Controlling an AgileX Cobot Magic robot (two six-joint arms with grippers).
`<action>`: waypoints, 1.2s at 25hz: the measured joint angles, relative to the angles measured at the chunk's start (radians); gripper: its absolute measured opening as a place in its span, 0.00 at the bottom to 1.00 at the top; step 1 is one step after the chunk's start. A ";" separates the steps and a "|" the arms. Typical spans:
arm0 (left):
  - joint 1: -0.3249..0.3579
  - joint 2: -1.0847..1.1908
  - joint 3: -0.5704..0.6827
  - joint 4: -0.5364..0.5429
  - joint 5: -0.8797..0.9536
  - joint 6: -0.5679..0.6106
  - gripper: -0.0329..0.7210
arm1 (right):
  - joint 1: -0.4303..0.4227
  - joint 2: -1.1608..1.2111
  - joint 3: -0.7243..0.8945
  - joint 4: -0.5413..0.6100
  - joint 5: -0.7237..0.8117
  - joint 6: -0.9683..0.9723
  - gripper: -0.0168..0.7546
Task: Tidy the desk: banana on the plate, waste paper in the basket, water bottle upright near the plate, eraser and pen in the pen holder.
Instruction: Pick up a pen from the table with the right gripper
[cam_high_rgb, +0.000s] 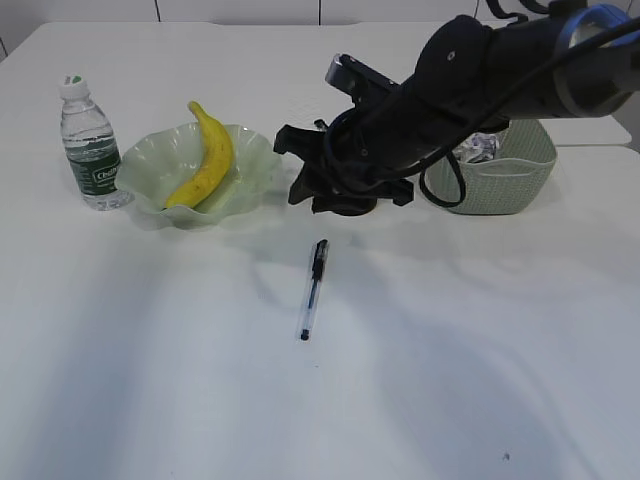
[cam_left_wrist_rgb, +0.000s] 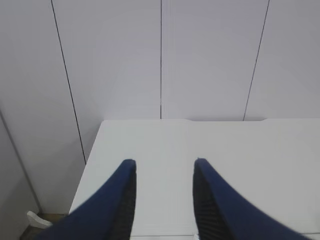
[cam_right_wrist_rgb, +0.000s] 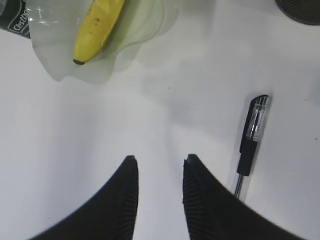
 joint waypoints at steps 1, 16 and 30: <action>0.000 0.000 0.000 0.000 0.007 0.000 0.39 | 0.000 0.000 0.000 0.004 0.000 0.000 0.32; 0.000 0.000 0.000 0.036 0.036 0.000 0.39 | 0.018 0.109 -0.184 -0.204 0.163 0.156 0.32; -0.061 0.000 0.000 0.079 0.022 0.000 0.39 | 0.047 0.177 -0.325 -0.485 0.422 0.360 0.32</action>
